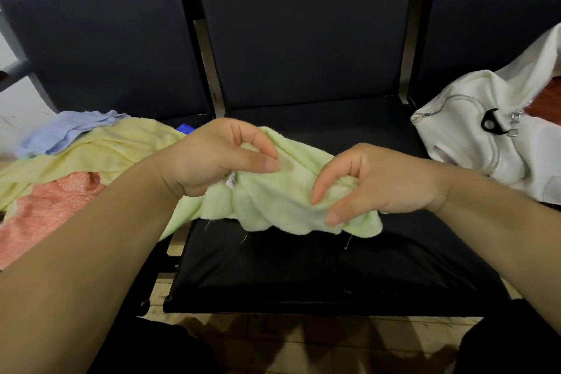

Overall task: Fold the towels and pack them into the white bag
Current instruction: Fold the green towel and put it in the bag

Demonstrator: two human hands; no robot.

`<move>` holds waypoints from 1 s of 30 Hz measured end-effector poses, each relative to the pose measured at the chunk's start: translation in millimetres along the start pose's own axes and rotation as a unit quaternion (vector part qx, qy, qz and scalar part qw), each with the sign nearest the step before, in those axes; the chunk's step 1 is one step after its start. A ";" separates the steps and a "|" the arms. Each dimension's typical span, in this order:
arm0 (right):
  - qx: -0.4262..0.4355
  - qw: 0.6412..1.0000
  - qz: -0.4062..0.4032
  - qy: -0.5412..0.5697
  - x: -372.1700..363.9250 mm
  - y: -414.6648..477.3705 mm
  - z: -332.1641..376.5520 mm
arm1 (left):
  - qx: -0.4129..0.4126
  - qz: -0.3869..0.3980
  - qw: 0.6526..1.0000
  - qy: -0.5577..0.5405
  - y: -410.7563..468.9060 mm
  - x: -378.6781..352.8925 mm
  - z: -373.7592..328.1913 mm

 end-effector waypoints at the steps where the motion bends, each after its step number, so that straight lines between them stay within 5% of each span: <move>1: -0.006 0.999 -0.013 -0.034 -0.4 1.8 -1.8 | -0.015 -0.014 1.000 0.004 -0.3 1.1 -3.9; 7: 0.004 0.997 -0.056 0.050 -1.5 7.7 -8.0 | -0.059 -0.037 0.998 0.005 -2.0 -9.2 -19.1; 12: 0.021 0.998 -0.065 0.001 0.6 9.2 -2.3 | -0.060 -0.045 0.997 -0.009 -4.0 0.4 -17.7; 15: -0.007 0.994 -0.065 -0.087 11.2 5.9 -2.8 | -0.022 0.016 0.992 0.122 -10.5 -4.4 -18.0; 18: -0.050 0.992 -0.022 -0.113 12.9 1.6 -7.0 | 0.101 0.153 0.932 0.313 -15.7 -23.9 5.6; 20: -0.049 0.994 -0.007 -0.094 10.6 0.4 -8.7 | 0.126 0.174 0.900 0.378 -14.0 -30.0 13.4; 25: -0.004 1.000 0.017 0.004 12.5 -9.6 4.5 | 0.088 0.078 0.917 0.381 -10.8 -7.0 4.5; 30: -0.071 0.978 0.123 -0.155 -24.1 -2.8 -10.0 | 0.035 0.016 0.969 0.243 -6.0 0.2 -6.7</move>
Point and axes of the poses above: each hand's wrist, its own y-axis towards the middle knuckle, its own x-axis out of the back of the hand, z = x × y, the point moved 7 cm from there along y, towards the middle knuckle, and after that the axes turned 6 degrees about z, right-handed, at the moved point
